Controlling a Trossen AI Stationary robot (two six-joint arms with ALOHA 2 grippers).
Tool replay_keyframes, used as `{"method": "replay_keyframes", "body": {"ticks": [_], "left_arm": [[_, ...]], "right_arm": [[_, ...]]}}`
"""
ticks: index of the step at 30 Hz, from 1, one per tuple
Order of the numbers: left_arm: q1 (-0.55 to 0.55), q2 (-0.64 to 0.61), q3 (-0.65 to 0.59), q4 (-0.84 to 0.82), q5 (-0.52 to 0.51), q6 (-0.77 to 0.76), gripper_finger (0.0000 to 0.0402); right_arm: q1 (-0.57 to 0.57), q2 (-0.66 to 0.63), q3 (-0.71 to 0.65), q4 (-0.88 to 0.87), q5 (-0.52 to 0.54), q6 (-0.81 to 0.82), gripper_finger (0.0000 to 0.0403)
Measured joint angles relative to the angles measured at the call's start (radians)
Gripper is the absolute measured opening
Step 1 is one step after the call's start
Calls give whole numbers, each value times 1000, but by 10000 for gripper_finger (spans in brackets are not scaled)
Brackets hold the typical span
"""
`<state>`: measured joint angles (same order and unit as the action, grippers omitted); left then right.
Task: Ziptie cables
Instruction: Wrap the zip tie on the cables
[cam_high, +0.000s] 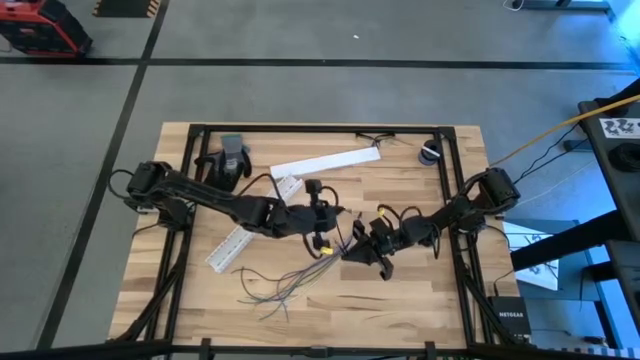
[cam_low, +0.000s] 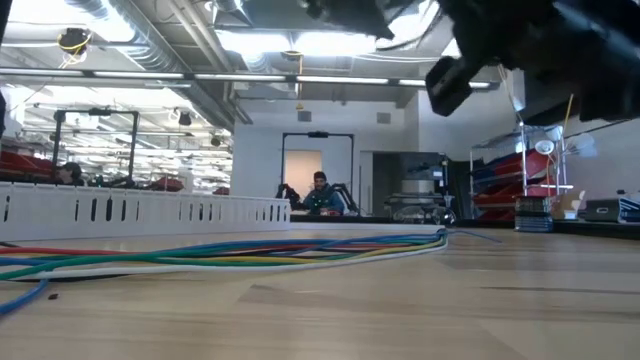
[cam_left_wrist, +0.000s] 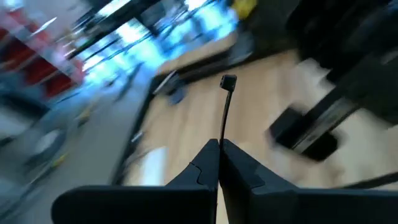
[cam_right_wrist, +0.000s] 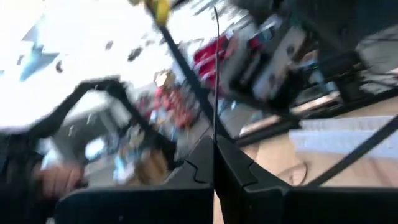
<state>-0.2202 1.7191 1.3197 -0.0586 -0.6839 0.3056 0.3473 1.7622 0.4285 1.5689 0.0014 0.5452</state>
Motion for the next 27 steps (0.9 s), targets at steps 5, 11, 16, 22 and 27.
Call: {"method": "replay_keyframes", "body": {"ticks": [5, 11, 16, 22, 27], "left_arm": [[-13, -12, -1, -19, -100, 17, 0], [-50, -18, 0, -60, -248, 47, 0], [-66, -31, 0, -66, -251, 24, 0], [-60, -31, 0, -142, -250, -37, 0], [-62, -31, 0, -143, -252, -59, 0]], "right_arm": [[-12, 0, 67, 4, 69, 36, 0], [-67, 0, 18, 2, 80, 115, 0], [-74, 0, -32, 1, 114, 130, 0], [-72, -20, -75, -4, 188, 84, 0], [-87, -118, -154, 3, 227, 79, 0]]}}
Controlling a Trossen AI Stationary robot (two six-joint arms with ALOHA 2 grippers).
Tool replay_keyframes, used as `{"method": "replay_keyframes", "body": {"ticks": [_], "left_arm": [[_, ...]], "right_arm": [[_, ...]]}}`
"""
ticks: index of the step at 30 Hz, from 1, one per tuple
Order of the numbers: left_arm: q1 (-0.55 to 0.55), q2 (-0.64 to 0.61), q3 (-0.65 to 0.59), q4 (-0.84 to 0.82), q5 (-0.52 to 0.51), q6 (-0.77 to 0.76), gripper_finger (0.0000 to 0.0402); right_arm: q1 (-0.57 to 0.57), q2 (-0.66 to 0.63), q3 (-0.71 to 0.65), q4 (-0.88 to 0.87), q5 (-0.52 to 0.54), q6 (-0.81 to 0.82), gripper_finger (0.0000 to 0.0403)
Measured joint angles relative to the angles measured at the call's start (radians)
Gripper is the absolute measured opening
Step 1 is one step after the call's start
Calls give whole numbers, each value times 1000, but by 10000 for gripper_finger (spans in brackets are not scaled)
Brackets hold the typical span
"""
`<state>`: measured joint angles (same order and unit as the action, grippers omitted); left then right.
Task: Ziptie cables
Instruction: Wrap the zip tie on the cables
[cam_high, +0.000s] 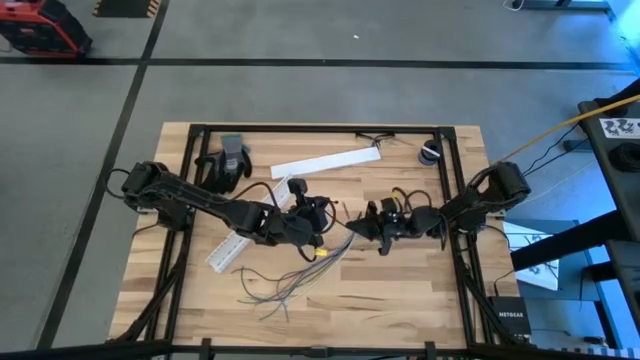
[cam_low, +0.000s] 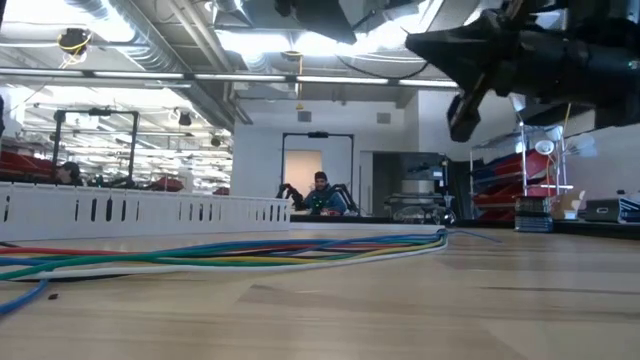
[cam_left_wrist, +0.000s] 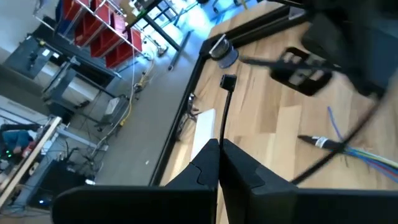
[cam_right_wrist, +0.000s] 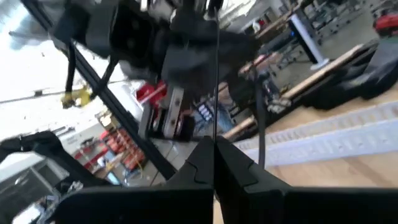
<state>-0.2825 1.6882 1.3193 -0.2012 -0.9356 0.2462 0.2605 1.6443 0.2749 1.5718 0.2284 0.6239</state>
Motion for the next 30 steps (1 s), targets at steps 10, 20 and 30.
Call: {"method": "replay_keyframes", "body": {"ticks": [10, 20, 30], "left_arm": [[49, 40, 0, 57, 43, -7, 0], [27, 30, 0, 120, 32, 94, 0], [53, 30, 0, 234, 130, 182, 0]], "right_arm": [[1, -37, 25, -58, -16, -15, 0], [1, -36, -11, -28, 23, -2, 0], [1, -36, 10, -51, -4, 0, 0]]}}
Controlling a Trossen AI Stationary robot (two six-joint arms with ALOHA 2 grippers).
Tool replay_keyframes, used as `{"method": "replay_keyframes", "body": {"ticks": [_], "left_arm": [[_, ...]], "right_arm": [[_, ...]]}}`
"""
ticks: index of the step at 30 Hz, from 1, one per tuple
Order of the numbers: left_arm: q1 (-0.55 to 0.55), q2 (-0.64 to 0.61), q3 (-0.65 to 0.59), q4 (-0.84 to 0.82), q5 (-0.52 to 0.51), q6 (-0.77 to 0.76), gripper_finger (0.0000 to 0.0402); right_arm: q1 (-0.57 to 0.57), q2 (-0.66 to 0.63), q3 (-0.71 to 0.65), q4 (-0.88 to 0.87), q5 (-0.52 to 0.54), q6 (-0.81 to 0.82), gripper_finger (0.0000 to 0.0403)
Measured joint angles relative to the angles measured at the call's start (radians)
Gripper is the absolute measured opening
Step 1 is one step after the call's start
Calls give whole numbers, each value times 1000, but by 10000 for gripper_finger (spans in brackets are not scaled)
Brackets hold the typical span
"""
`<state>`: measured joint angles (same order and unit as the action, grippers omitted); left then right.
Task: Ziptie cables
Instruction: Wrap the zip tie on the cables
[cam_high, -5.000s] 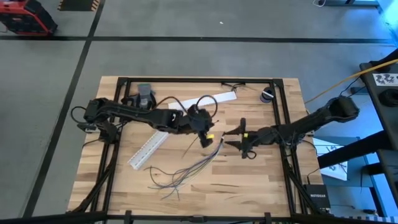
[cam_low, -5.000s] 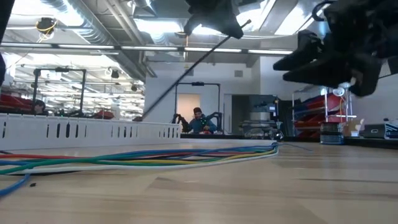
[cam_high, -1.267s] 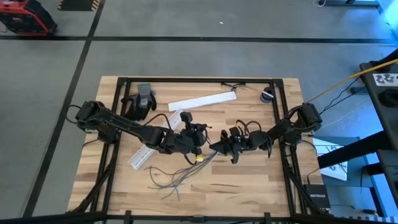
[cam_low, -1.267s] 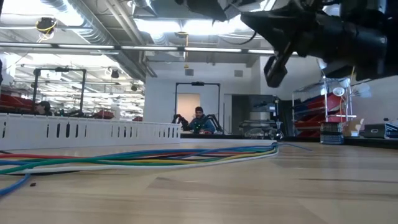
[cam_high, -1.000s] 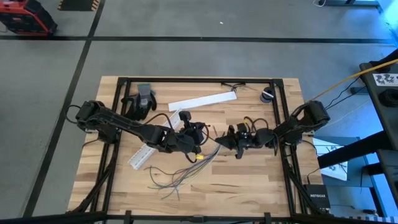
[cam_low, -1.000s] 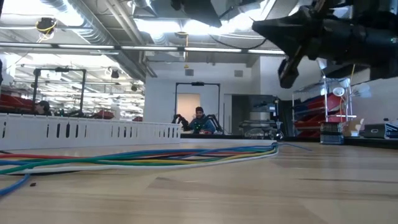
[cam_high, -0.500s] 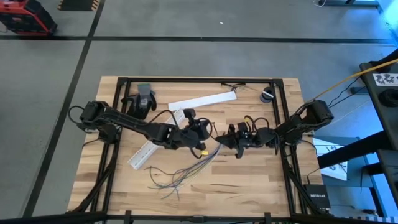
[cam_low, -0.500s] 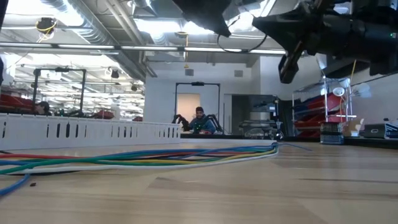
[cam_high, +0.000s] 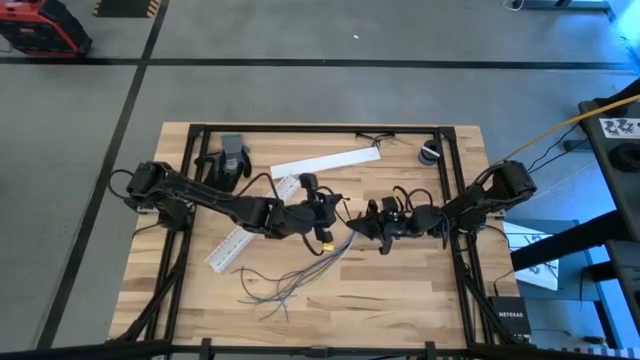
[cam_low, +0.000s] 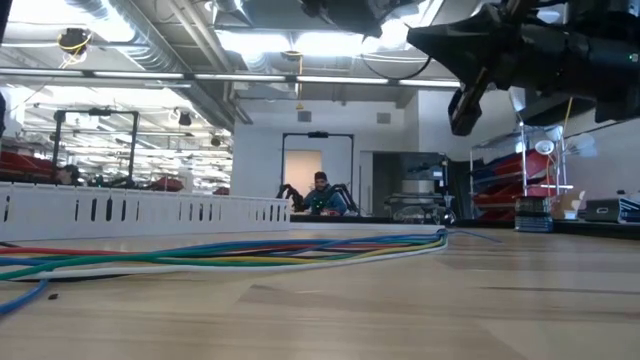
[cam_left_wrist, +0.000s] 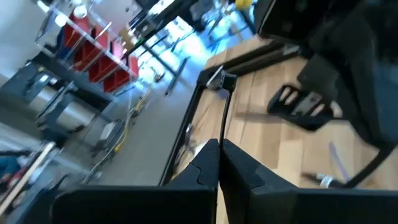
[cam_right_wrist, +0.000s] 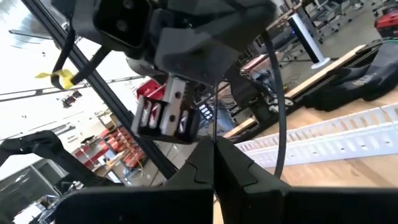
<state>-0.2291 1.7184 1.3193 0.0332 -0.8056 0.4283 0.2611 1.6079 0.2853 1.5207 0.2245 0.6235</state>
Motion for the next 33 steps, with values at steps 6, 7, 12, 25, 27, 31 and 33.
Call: {"method": "replay_keyframes", "body": {"ticks": [6, 7, 12, 25, 27, 31, 33], "left_arm": [[1, -12, -70, 139, 55, 59, 0], [1, -17, -98, 197, 56, 68, 0], [3, -51, -232, 474, 55, 131, 0], [16, -38, -249, 481, 61, 169, 0], [13, -43, -249, 482, 63, 176, 0], [13, -46, -249, 485, 58, 176, 0], [6, -47, -249, 485, 55, 174, 0]], "right_arm": [[0, -1, -19, 47, -34, 1, 0], [1, -1, -23, 47, -35, 5, 0], [1, -1, -25, 49, -57, 20, 0], [1, -1, 26, 35, -104, 7, 0], [0, -1, 26, 30, -103, 5, 0], [0, -1, 10, 34, -103, 5, 0], [0, 0, -8, 50, -96, 6, 0]]}}
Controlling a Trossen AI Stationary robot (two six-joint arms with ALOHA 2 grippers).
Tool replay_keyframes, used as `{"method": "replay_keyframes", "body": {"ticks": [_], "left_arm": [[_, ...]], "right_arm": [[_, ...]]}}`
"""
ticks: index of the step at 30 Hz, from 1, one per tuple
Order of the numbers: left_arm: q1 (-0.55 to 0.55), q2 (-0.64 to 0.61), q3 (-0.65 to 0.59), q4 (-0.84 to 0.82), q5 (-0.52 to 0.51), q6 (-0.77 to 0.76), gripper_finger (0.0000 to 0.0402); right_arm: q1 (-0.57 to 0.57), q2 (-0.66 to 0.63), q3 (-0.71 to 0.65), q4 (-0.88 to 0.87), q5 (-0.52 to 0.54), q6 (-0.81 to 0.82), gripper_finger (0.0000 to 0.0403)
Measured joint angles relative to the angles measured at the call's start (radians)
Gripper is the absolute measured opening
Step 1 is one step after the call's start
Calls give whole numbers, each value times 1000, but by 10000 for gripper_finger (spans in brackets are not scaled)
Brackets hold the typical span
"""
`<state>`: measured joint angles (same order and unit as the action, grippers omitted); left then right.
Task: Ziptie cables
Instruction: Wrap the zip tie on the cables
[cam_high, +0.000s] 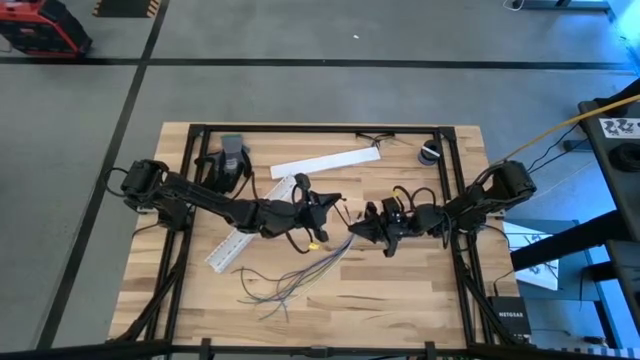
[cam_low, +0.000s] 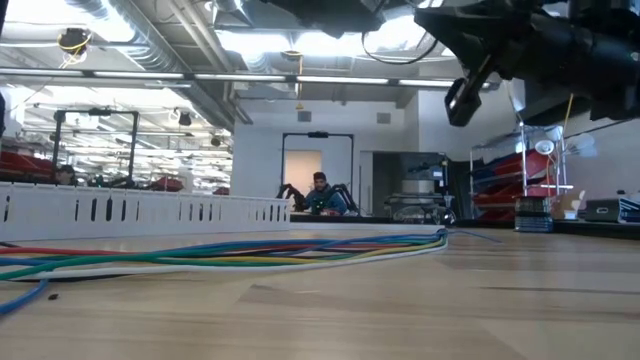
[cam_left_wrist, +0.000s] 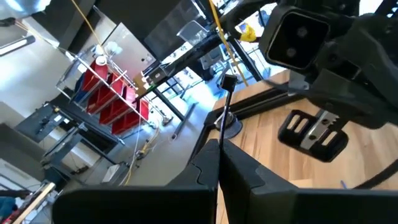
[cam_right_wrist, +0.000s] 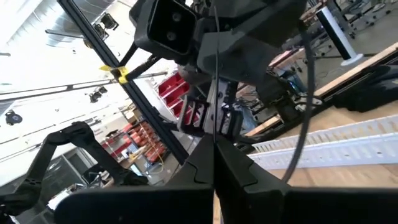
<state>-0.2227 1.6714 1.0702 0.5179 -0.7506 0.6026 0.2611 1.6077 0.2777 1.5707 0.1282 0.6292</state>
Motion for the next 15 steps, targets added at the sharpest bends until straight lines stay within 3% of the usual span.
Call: {"method": "replay_keyframes", "body": {"ticks": [15], "left_arm": [[-12, -2, 0, 16, 8, 15, 0]], "right_arm": [[0, 0, 28, -1, 2, -6, 0]]}}
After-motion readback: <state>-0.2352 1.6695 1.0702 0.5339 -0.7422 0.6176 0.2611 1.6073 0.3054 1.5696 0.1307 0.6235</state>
